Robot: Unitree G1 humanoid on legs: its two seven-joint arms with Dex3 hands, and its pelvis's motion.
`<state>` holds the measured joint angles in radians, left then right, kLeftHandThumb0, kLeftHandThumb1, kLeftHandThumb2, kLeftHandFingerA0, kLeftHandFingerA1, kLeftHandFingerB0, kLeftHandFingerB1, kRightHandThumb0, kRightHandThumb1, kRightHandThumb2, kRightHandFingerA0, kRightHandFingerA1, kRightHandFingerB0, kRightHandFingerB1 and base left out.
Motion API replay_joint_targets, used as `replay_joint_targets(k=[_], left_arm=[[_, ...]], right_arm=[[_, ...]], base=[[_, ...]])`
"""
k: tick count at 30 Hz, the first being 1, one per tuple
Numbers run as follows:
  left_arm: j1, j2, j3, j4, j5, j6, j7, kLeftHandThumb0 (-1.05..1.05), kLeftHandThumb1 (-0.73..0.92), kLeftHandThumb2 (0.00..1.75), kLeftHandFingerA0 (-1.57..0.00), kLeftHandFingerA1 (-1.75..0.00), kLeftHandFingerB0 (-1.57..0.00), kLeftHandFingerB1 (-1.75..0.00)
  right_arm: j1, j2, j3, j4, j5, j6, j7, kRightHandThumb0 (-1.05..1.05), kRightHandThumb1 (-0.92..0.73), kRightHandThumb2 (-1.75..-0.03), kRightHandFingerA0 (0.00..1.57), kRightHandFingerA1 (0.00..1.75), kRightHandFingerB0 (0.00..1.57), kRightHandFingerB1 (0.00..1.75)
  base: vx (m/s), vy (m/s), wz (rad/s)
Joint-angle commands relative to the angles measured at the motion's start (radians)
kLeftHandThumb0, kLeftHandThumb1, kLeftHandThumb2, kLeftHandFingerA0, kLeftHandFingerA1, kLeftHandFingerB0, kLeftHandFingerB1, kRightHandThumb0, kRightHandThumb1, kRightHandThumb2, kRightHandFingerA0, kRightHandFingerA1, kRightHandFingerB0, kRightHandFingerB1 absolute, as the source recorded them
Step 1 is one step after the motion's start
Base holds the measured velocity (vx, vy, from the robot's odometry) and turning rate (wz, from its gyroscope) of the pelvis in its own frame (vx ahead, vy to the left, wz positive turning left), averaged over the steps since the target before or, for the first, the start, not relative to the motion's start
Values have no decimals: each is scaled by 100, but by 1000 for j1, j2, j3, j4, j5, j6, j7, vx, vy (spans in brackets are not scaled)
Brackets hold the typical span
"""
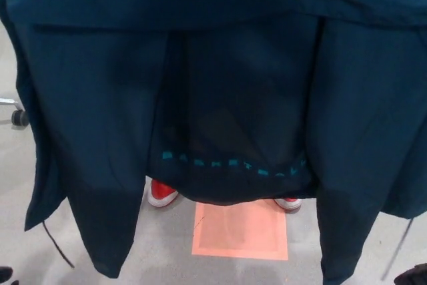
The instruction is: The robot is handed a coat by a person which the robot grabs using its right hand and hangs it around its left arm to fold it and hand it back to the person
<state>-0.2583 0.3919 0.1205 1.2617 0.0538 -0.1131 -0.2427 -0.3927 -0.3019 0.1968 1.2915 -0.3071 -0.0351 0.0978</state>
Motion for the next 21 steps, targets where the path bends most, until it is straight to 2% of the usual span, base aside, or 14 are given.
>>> replay_joint_targets(k=[1,2,3,5,6,11,12,13,14,15,16,17,19,21], left_arm=[[22,6,25,28,-22,-42,-44,-67,73,102,-3,-41,-3,-39],[23,5,30,30,-23,-42,-43,-67,73,102,-3,-41,-3,-39],[28,0,35,31,-25,-40,-34,-34,61,113,0,-48,0,-47],[55,-11,37,34,-20,-55,-29,-34,63,114,0,-48,0,-48],[68,-11,30,35,-11,-63,-37,-67,73,103,-4,-41,-3,-40],[98,-22,28,25,-10,-86,-29,-68,74,104,-4,-43,-3,-37],[94,-23,44,21,-28,-87,-46,-66,74,104,-3,-39,-3,-32],[92,-25,57,15,-43,-90,-59,-65,75,105,-3,-37,-3,-32],[86,-25,59,10,-42,-96,-62,-65,76,106,-3,-37,-3,-31],[81,-25,61,7,-42,-101,-64,-65,76,106,-3,-38,-3,-31],[76,-25,65,6,-43,-103,-66,-65,76,106,-3,-38,-3,-31],[66,-29,83,4,-62,-100,-80,-64,76,106,-2,-36,-2,-29],[64,-37,111,-7,-91,-123,-118,-64,75,103,-3,-41,0,-29],[65,-41,110,-14,-87,-144,-124,-65,73,101,-7,-43,0,-31]], right_arm=[[15,-23,12,23,-19,-14,21,-32,-60,-110,0,48,0,46],[17,-25,13,23,-18,-23,27,-32,-60,-110,0,48,0,46],[24,-28,13,22,-17,-30,33,-64,-64,-95,0,39,6,41],[57,-39,19,20,-18,-53,55,-67,-66,-97,3,38,3,38],[70,-42,17,20,-13,-51,75,-68,-67,-99,3,35,3,34],[100,-75,28,13,-18,-97,166,-77,-76,-105,6,27,6,27],[100,-83,12,2,3,-100,196,-86,-78,-106,6,19,6,20],[109,-108,-2,-31,26,-132,243,-78,-75,-95,0,12,0,16],[121,-130,-34,-77,66,-163,286,-70,-88,-72,0,11,1,19],[132,-144,-53,-114,89,-190,307,-73,-76,-82,1,17,3,20],[143,-155,-64,-146,99,-214,318,-73,-76,-82,1,17,3,20],[172,-166,-104,-219,143,-228,340,-83,-75,-104,3,24,10,25],[286,-172,-209,-470,287,-196,423,-73,-66,-103,4,41,4,33],[359,-184,-245,-627,329,-189,446,-74,-67,-104,8,44,2,35]], base=[[0,0,0],[0,0,0],[0,0,0],[0,0,0],[0,0,0],[0,0,0],[0,0,0],[0,0,0],[0,0,0],[0,0,0],[0,0,0],[0,0,0],[0,0,0],[0,0,0]])
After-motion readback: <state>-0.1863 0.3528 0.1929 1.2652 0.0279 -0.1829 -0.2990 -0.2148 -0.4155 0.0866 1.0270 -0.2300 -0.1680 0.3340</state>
